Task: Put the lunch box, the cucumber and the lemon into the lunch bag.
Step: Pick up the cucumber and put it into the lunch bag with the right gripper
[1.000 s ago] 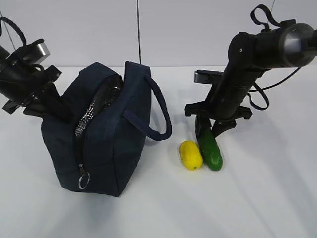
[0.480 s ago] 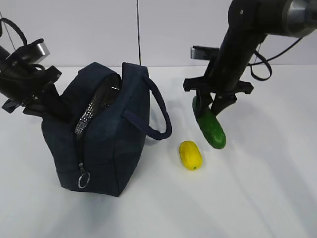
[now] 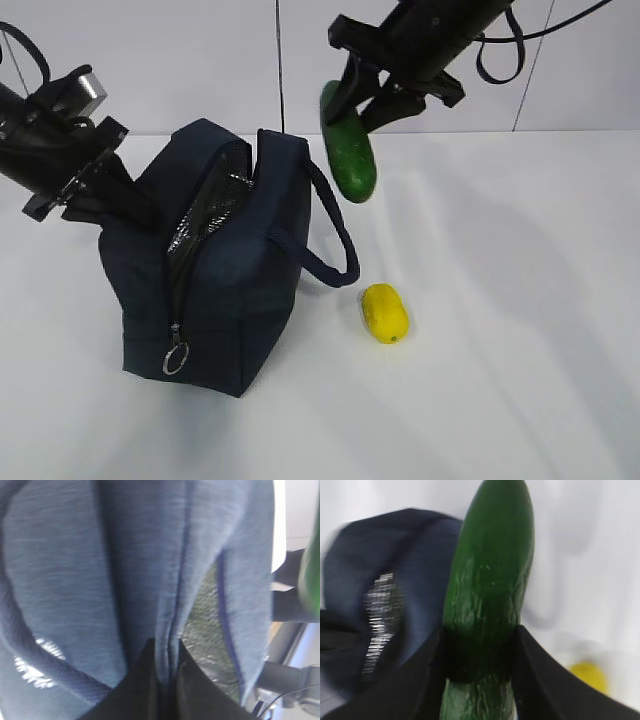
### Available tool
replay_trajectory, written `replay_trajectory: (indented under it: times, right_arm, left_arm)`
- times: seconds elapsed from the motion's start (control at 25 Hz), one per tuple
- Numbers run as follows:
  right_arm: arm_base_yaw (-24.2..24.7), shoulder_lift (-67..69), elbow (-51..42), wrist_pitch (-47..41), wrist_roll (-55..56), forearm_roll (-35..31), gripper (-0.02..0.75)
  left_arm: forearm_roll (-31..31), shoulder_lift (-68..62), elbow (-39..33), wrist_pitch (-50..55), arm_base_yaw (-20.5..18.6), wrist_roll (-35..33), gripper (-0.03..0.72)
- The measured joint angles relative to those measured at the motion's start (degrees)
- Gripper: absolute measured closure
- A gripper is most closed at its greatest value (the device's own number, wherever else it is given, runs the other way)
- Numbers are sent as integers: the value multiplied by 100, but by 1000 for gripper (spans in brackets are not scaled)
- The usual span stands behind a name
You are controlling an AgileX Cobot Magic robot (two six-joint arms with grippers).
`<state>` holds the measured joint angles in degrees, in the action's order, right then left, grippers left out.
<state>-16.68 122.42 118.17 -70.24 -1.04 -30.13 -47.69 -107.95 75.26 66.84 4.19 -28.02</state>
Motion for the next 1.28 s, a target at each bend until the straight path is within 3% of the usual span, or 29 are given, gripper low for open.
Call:
replay_trajectory:
  times: [0.16, 0.24, 0.6, 1.28]
  right_arm:
    - [-13, -6, 23, -9, -351, -1270, 441]
    - [-64, -6, 23, -9, -403, -1543, 442]
    - [-555, 215, 30, -9, -244, -1687, 443]
    - [-623, 985, 37, 9, 104, -1615, 427]
  left_arm:
    - [-676, 0, 0, 79, 0, -298, 687]
    - [-821, 0, 0, 87, 0, -350, 687]
    - [-1222, 0, 0, 100, 0, -422, 687]
    - [-1644, 0, 0, 100, 0, -489, 687]
